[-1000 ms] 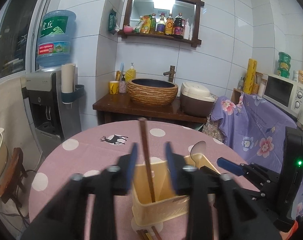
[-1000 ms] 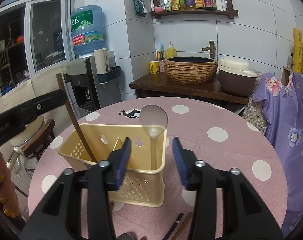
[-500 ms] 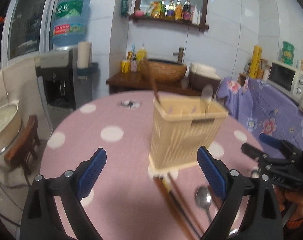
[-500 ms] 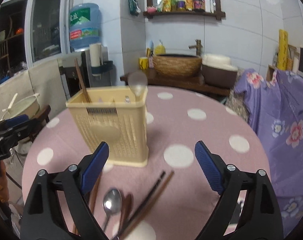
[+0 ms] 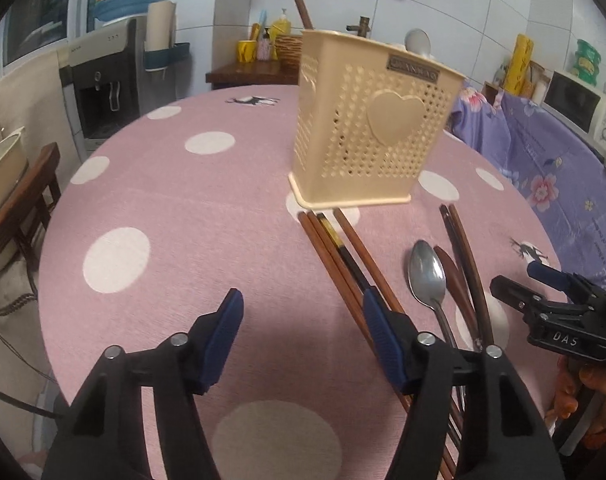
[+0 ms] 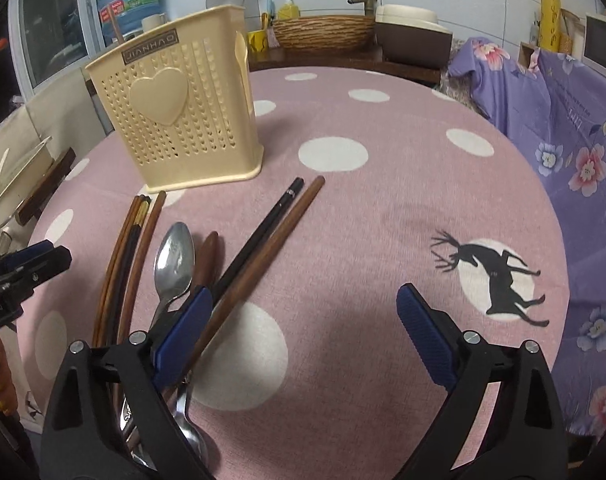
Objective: Organize utensils
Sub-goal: 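Move both tools back down to the remaining utensils, then grasp a brown chopstick with the right tool while the left tool grasps a black chopstick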
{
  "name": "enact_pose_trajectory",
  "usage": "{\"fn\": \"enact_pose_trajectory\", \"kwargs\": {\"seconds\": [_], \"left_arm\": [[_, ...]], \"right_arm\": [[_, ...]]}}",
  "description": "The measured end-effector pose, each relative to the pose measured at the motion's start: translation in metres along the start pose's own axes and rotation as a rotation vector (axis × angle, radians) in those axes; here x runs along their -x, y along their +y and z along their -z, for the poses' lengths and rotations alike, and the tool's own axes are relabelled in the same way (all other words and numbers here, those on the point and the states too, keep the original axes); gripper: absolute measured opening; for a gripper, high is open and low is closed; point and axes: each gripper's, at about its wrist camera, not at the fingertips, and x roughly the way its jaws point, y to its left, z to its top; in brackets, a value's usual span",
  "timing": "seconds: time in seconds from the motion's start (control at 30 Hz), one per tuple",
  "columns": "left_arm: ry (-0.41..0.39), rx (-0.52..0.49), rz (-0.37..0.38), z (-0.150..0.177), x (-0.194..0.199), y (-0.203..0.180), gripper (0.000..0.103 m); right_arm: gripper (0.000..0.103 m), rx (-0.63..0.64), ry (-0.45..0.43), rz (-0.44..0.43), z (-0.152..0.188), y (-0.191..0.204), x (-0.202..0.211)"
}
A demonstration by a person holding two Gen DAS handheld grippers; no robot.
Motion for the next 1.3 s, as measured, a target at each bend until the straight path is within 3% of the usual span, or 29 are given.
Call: {"fn": "enact_pose_trajectory", "kwargs": {"seconds": [0.1,0.33,0.63,1.3], "left_arm": [[0.011,-0.03,-0.015,0.003,-0.005,-0.007,0.056],[0.032,-0.042,-0.018,0.002,-0.014,-0.01,0.049],[0.006,-0.069,-0.015,-0.009,-0.012,-0.02,0.048],[-0.033,-0.147,-0.001,-0.013,-0.009,-0.048,0.048]], "right_arm": [[0.089,-0.015,0.005,-0.003,0.001,-0.001,-0.001],[0.061,-0.06,0.053,-0.029,-0.011,-0.008,-0.016],[0.036,-0.074,0.11,-0.036,-0.036,0.003,-0.04],[0.01,-0.152,0.169,-0.011,-0.077,-0.008,-0.08]]}}
